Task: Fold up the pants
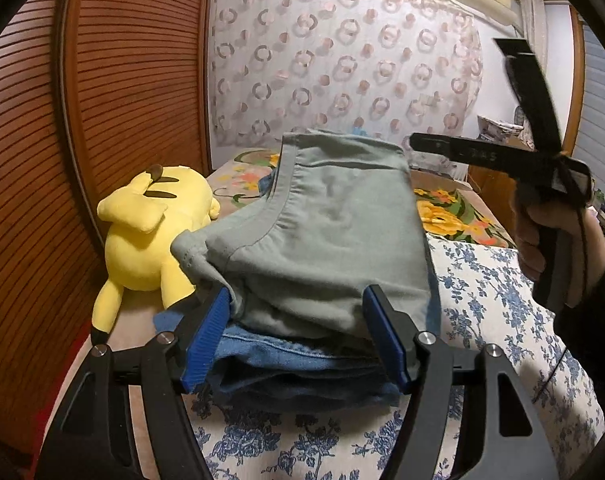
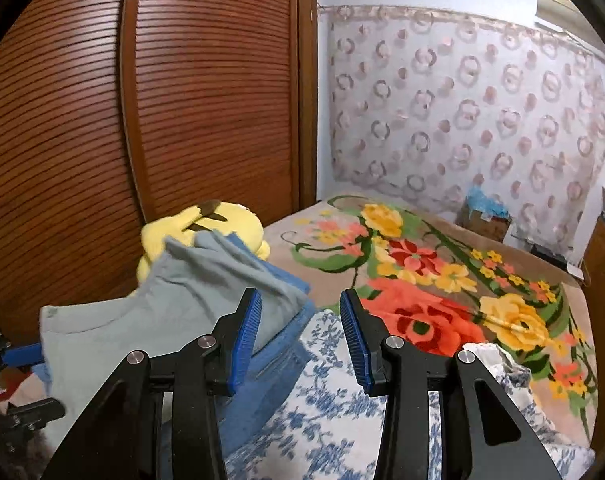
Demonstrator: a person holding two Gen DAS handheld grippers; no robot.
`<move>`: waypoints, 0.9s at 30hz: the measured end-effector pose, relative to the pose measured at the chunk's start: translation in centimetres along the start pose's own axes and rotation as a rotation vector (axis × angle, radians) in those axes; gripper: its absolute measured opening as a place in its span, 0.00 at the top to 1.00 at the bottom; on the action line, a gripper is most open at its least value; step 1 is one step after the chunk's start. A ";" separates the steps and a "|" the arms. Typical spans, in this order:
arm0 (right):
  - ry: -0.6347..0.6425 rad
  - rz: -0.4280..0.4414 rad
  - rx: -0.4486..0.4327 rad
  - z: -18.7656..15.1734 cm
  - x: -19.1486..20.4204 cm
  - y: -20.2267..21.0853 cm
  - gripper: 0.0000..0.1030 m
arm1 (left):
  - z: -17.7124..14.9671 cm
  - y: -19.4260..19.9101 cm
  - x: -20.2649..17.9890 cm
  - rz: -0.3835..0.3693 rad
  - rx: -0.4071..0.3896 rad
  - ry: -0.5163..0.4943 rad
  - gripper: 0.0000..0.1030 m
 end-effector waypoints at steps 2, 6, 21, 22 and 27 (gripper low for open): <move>-0.003 -0.003 -0.006 -0.8 0.7 1.3 0.59 | -0.1 0.8 -0.2 -0.003 -0.008 -0.005 0.33; -0.007 0.000 -0.005 -2.7 2.2 4.4 0.59 | -0.4 2.3 -0.9 -0.006 -0.024 -0.025 0.32; -0.113 -0.019 0.000 -10.8 2.2 14.5 0.58 | -1.3 6.3 -4.9 -0.073 -0.067 -0.103 0.26; -0.116 -0.027 0.001 -11.1 2.2 14.9 0.58 | -1.4 6.4 -5.2 -0.084 -0.064 -0.105 0.26; -0.132 -0.051 -0.003 -12.3 2.4 17.2 0.58 | -2.2 6.8 -6.7 -0.117 -0.050 -0.127 0.16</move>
Point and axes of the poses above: each gripper's, at about its wrist camera, not at the fingertips, and y roughly against the way its jaws point, x to its left, z to its top, the point moved 6 cm from there along -y, roughly the way its jaws point, and after that the axes turned 10 degrees about x, right-handed, at the moved point
